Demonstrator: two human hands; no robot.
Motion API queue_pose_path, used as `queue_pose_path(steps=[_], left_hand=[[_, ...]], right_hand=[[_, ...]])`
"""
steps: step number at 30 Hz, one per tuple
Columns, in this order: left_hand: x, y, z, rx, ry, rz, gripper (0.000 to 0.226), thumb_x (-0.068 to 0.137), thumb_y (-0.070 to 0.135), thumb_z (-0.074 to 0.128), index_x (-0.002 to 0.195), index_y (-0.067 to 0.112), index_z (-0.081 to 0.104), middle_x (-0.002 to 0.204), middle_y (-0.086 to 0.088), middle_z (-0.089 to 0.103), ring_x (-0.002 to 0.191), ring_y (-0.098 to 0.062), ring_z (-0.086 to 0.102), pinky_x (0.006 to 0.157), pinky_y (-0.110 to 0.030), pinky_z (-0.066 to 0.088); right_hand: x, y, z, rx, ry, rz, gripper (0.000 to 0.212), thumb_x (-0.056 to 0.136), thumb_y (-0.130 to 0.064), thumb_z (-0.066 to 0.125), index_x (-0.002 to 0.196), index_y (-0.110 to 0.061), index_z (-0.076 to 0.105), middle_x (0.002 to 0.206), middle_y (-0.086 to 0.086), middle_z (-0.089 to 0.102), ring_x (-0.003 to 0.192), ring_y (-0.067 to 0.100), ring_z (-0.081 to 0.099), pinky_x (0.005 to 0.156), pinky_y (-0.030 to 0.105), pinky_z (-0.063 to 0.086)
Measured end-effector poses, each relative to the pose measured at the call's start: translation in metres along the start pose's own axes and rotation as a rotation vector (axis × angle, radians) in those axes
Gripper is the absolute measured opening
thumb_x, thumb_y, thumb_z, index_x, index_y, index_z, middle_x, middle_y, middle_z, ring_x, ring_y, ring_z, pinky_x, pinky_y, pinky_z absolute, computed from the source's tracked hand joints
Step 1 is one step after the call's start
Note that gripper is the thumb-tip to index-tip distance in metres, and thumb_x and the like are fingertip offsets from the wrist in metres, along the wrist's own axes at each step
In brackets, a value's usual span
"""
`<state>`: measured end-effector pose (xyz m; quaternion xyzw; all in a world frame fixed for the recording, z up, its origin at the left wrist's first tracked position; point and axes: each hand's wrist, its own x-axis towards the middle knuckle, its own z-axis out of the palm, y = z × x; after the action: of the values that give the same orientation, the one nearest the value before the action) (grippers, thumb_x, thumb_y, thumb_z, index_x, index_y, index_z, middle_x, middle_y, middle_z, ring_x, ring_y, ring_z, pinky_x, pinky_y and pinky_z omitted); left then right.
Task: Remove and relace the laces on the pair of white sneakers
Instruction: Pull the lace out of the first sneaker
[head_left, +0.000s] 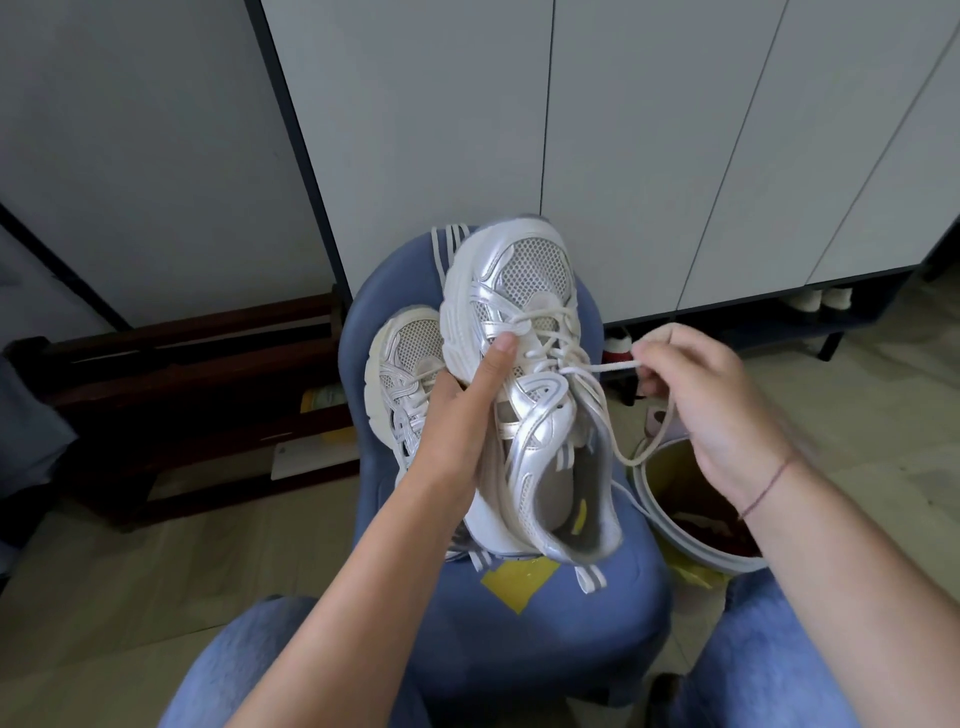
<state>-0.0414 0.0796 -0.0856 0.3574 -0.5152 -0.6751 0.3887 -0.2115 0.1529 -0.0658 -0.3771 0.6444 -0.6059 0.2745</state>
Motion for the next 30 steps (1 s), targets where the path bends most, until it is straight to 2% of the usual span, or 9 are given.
queue_pose_path(steps=[4, 8, 13, 16, 18, 20, 24, 27, 30], left_hand=[[0.001, 0.000, 0.001, -0.002, -0.006, 0.023, 0.066, 0.080, 0.059, 0.068, 0.133, 0.021, 0.058, 0.120, -0.001, 0.071, 0.112, -0.019, 0.067, 0.106, -0.046, 0.047], [0.002, -0.002, 0.000, -0.007, -0.032, 0.042, 0.065, 0.080, 0.056, 0.070, 0.133, 0.019, 0.059, 0.122, -0.004, 0.071, 0.114, -0.023, 0.066, 0.106, -0.049, 0.046], [0.001, -0.002, 0.000, -0.003, -0.002, 0.092, 0.058, 0.086, 0.052, 0.065, 0.134, 0.020, 0.057, 0.122, -0.004, 0.070, 0.113, -0.023, 0.067, 0.104, -0.049, 0.048], [0.002, 0.000, -0.001, -0.026, 0.007, 0.081, 0.069, 0.081, 0.057, 0.069, 0.136, 0.018, 0.055, 0.125, -0.007, 0.069, 0.115, -0.025, 0.066, 0.104, -0.050, 0.047], [0.002, 0.000, -0.001, -0.029, 0.012, 0.087, 0.071, 0.080, 0.059, 0.069, 0.135, 0.017, 0.055, 0.124, -0.007, 0.069, 0.114, -0.024, 0.067, 0.104, -0.050, 0.048], [0.003, 0.001, -0.001, 0.001, 0.023, 0.119, 0.067, 0.081, 0.056, 0.068, 0.134, 0.017, 0.057, 0.122, -0.006, 0.070, 0.113, -0.023, 0.067, 0.103, -0.049, 0.049], [0.001, 0.002, 0.000, 0.028, 0.024, 0.174, 0.054, 0.087, 0.048, 0.064, 0.129, 0.015, 0.060, 0.118, -0.007, 0.072, 0.111, -0.023, 0.068, 0.101, -0.049, 0.051], [0.000, 0.003, 0.001, 0.017, 0.025, 0.178, 0.056, 0.086, 0.048, 0.067, 0.129, 0.013, 0.060, 0.118, -0.009, 0.071, 0.110, -0.025, 0.068, 0.100, -0.050, 0.052], [-0.001, 0.001, 0.005, 0.008, 0.003, 0.177, 0.056, 0.087, 0.045, 0.068, 0.133, 0.014, 0.057, 0.120, -0.006, 0.071, 0.111, -0.023, 0.068, 0.100, -0.048, 0.052]], right_hand=[[-0.009, -0.003, 0.007, -0.084, -0.185, -0.111, 0.010, 0.090, -0.017, 0.060, 0.082, -0.016, 0.066, 0.080, 0.001, 0.066, 0.080, 0.012, 0.059, 0.082, 0.033, 0.049], [-0.013, -0.006, 0.012, -0.152, -0.190, -0.146, 0.014, 0.087, -0.024, 0.065, 0.086, -0.011, 0.069, 0.086, 0.009, 0.070, 0.083, 0.022, 0.064, 0.082, 0.035, 0.052], [-0.009, -0.006, 0.007, -0.092, -0.275, -0.062, 0.002, 0.082, -0.016, 0.070, 0.083, -0.016, 0.071, 0.079, -0.002, 0.069, 0.078, 0.008, 0.062, 0.081, 0.027, 0.051], [-0.009, -0.008, 0.005, 0.066, -0.306, 0.034, 0.038, 0.082, -0.038, 0.060, 0.087, -0.002, 0.069, 0.065, -0.003, 0.060, 0.063, 0.005, 0.055, 0.063, 0.019, 0.046], [-0.010, -0.011, 0.005, 0.139, -0.295, 0.084, 0.038, 0.093, -0.034, 0.047, 0.088, -0.003, 0.068, 0.055, -0.002, 0.052, 0.049, 0.006, 0.046, 0.047, 0.015, 0.039], [-0.011, -0.014, 0.006, 0.121, -0.311, 0.063, 0.027, 0.097, -0.018, 0.046, 0.085, -0.005, 0.067, 0.050, 0.001, 0.052, 0.044, 0.007, 0.046, 0.043, 0.014, 0.038], [-0.013, -0.016, 0.005, 0.114, -0.382, 0.061, 0.008, 0.085, -0.008, 0.061, 0.087, -0.003, 0.067, 0.051, 0.007, 0.057, 0.042, 0.011, 0.051, 0.043, 0.016, 0.043], [-0.012, -0.014, 0.008, 0.111, -0.366, 0.067, 0.019, 0.070, -0.018, 0.070, 0.086, -0.006, 0.069, 0.062, 0.009, 0.064, 0.053, 0.012, 0.056, 0.051, 0.017, 0.047], [-0.010, -0.009, 0.012, 0.108, -0.296, 0.053, 0.019, 0.062, -0.025, 0.073, 0.076, -0.013, 0.072, 0.073, 0.005, 0.071, 0.068, 0.009, 0.065, 0.062, 0.016, 0.050]])
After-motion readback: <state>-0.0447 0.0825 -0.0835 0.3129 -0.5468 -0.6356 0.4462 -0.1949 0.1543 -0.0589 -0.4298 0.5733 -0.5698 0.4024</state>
